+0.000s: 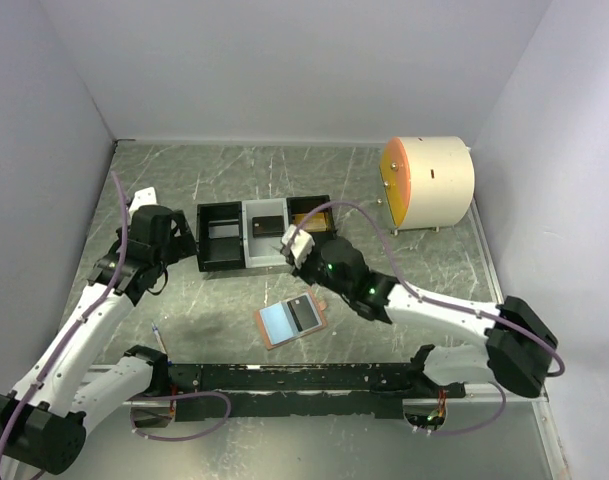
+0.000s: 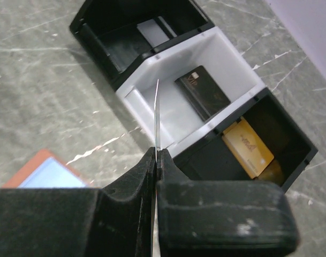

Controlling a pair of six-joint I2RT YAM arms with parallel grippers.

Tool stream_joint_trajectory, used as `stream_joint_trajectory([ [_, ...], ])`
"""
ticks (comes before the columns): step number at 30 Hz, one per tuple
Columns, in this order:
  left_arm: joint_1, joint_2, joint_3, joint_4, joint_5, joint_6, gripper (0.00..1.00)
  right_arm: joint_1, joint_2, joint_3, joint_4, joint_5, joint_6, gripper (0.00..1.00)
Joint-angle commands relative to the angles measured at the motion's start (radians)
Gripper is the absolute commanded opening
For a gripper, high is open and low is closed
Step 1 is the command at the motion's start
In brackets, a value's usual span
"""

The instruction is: Take the credit cards out of the card holder

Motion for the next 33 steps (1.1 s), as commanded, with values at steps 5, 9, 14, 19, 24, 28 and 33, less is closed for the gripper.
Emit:
stream_joint_trajectory([
  [5, 0.004, 0.002, 0.018, -0.041, -0.081, 0.020, 0.99, -0.075, 0.297, 0.318, -0.127, -0.049, -0.115, 0.00],
  [9, 0.004, -0.037, 0.001, -0.020, -0.069, 0.026, 1.00, -0.080, 0.383, 0.360, -0.099, 0.003, -0.194, 0.00],
  [14, 0.004, -0.066, -0.016, 0.000, -0.049, 0.038, 1.00, -0.084, 0.493, 0.465, -0.129, 0.057, -0.291, 0.00],
  [19, 0.004, -0.048, -0.012, -0.005, -0.039, 0.041, 1.00, -0.089, 0.571, 0.524, -0.114, 0.108, -0.349, 0.00],
  [24, 0.004, -0.020, -0.001, -0.019, -0.031, 0.044, 0.99, -0.094, 0.653, 0.570, -0.105, 0.113, -0.438, 0.00],
  [28, 0.004, -0.011, 0.009, -0.029, -0.037, 0.040, 1.00, -0.102, 0.713, 0.597, -0.065, 0.131, -0.493, 0.00],
  [33, 0.005, -0.031, 0.007, -0.033, -0.065, 0.025, 1.00, -0.114, 0.783, 0.624, 0.001, 0.148, -0.530, 0.00],
])
